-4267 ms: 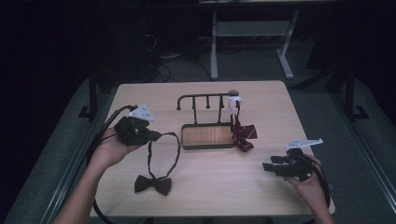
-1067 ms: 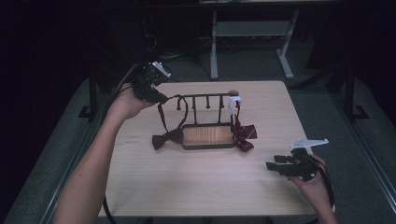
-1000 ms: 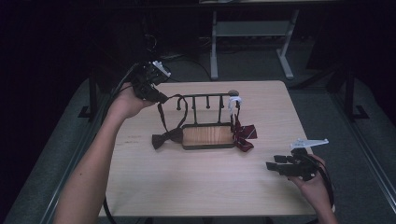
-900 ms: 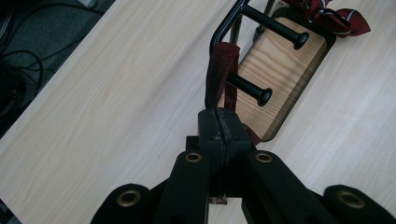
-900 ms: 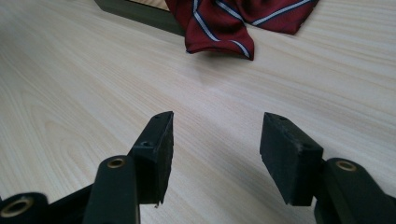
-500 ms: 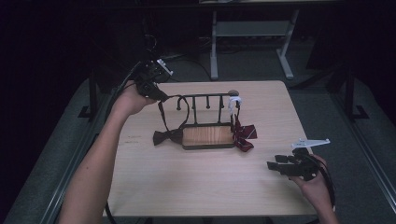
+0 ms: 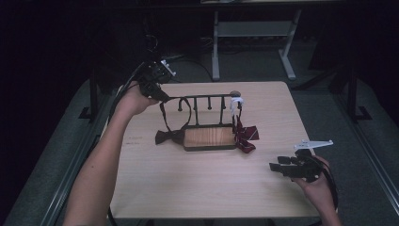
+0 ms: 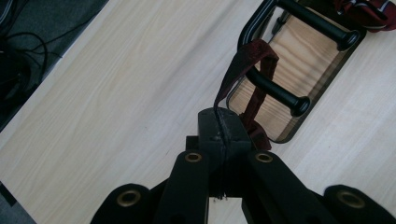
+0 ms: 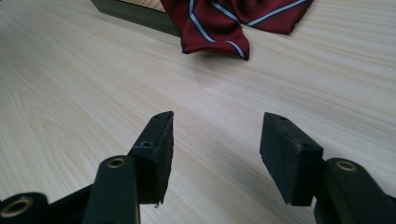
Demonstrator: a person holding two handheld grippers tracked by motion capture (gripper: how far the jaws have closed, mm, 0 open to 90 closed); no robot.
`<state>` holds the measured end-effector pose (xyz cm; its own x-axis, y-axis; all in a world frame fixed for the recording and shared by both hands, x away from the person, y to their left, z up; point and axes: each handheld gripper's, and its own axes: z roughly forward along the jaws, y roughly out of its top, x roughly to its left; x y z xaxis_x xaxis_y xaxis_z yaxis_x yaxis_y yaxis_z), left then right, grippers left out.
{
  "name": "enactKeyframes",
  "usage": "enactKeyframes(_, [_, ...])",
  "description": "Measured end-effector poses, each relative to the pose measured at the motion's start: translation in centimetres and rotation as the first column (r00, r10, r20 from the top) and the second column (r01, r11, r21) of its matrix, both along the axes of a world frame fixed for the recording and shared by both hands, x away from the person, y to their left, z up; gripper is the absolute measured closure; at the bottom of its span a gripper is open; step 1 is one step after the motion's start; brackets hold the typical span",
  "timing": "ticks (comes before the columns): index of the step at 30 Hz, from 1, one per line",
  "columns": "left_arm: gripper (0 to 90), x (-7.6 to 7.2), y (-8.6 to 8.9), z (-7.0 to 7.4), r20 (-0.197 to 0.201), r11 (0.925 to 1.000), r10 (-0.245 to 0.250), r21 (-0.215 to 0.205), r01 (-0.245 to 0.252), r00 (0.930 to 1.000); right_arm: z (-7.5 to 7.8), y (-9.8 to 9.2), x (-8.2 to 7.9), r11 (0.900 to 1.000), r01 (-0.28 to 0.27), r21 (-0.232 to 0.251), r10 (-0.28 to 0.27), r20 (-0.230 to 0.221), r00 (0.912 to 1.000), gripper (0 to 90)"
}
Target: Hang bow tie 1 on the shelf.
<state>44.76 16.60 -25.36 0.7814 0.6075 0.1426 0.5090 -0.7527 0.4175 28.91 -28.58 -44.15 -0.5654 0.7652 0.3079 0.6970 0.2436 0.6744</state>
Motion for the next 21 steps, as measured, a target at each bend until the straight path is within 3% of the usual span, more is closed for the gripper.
enactKeyframes(12, [83.6, -0.5, 0.7, -0.3, 0.005, 0.9999, 0.006, -0.010, -0.006, 1.0000, 0.0, -0.1, -0.1, 1.000, 0.004, -0.001, -0.004, 0.000, 1.0000, 44.4])
enactKeyframes(21, [72.0, -1.1, 1.4, -0.5, 0.011, 1.0000, 0.009, -0.001, -0.009, 0.9999, 0.0, 0.0, 0.0, 1.000, 0.001, -0.005, -0.001, 0.004, 1.0000, 44.3])
